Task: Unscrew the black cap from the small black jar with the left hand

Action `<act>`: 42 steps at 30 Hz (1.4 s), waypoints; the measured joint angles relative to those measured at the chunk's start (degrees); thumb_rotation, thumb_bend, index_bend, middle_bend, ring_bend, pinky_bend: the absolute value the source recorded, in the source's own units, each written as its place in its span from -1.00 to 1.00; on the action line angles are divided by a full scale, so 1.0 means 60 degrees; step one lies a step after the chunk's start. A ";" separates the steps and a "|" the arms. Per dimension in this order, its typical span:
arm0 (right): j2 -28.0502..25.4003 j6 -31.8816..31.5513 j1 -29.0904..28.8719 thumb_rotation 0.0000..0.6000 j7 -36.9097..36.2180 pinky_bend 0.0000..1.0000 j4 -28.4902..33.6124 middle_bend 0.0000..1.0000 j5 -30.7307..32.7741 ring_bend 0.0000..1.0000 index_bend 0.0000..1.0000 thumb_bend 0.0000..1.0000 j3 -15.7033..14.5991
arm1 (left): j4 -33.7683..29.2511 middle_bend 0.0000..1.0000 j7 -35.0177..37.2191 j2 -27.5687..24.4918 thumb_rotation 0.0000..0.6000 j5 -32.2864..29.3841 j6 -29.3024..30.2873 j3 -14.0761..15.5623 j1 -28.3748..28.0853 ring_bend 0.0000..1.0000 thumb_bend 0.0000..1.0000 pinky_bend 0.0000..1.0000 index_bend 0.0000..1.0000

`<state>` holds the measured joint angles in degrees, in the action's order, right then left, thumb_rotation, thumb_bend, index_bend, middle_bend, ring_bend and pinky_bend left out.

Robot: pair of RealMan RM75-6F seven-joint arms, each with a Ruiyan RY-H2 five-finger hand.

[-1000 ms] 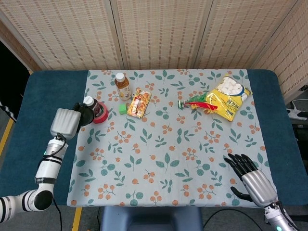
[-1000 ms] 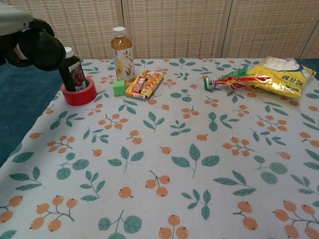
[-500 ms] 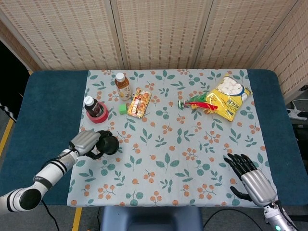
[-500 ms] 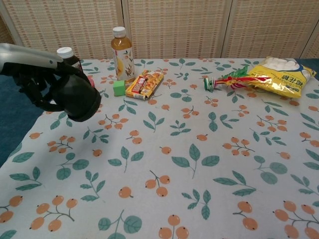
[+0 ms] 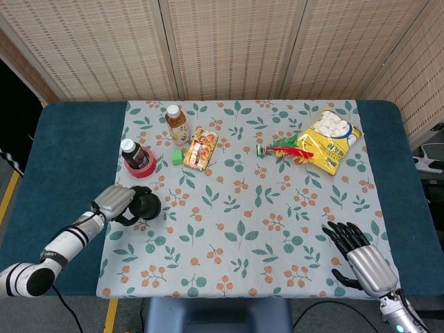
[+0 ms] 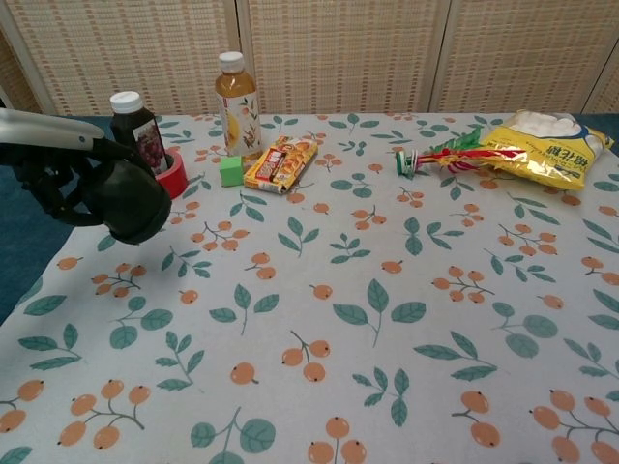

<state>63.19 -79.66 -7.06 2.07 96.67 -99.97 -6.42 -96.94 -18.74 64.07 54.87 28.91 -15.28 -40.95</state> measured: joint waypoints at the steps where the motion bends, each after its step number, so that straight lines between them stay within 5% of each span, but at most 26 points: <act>1: 0.0008 0.0024 -0.0002 1.00 0.0028 -1.00 0.0013 -1.00 0.0023 -1.00 -1.00 -0.61 0.0002 | 0.0058 0.66 -0.0338 0.0125 1.00 -0.0051 0.0191 0.0260 -0.0107 0.20 0.39 0.62 0.60; 7: 0.0001 -0.0062 0.0020 1.00 0.0019 -1.00 0.0023 -1.00 0.0029 -1.00 -1.00 -0.61 0.0031 | 0.0275 0.57 -0.1381 0.0854 1.00 -0.0782 0.1160 0.1313 -0.0724 0.20 0.36 0.59 0.50; 13: 0.0068 -0.0150 0.0058 1.00 0.0213 -1.00 -0.0032 -1.00 0.0109 -1.00 -1.00 -0.61 0.0116 | 0.0754 0.37 -0.1893 0.1498 1.00 -0.1013 0.1595 0.1874 -0.1081 0.18 0.27 0.57 0.19; 19: 0.0059 -0.0308 0.0121 1.00 0.0117 -1.00 -0.0032 -1.00 0.0058 -1.00 -1.00 -0.61 0.0122 | 0.1188 0.11 -0.2857 0.2036 1.00 -0.1533 0.2231 0.2321 -0.1393 -0.04 0.23 0.42 -0.10; 26: -0.0019 -0.0248 0.0086 1.00 -0.0042 -1.00 -0.0021 -1.00 -0.0015 -1.00 -1.00 -0.61 0.0061 | 0.1190 -0.50 -0.3735 0.2310 1.00 -0.2463 0.2756 0.2760 -0.1737 -0.55 -0.04 0.22 -0.97; 34: -0.0050 -0.0223 0.0074 1.00 -0.0094 -1.00 0.0002 -1.00 -0.0038 -1.00 -1.00 -0.61 0.0038 | 0.0820 -0.98 -0.3915 0.2401 1.00 -0.2547 0.3331 0.2928 -0.1870 -0.95 -0.12 -0.01 -1.00; 42: -0.0082 -0.0160 0.0051 1.00 -0.0135 -1.00 0.0016 -1.00 -0.0068 -1.00 -1.00 -0.61 -0.0002 | 0.0865 -1.00 -0.3980 0.2605 1.00 -0.2339 0.3572 0.3005 -0.1926 -1.00 -0.12 -0.22 -1.00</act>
<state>62.69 -80.62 -6.75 1.27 96.76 -100.38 -6.43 -91.75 -42.62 79.70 40.83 50.34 2.75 -52.51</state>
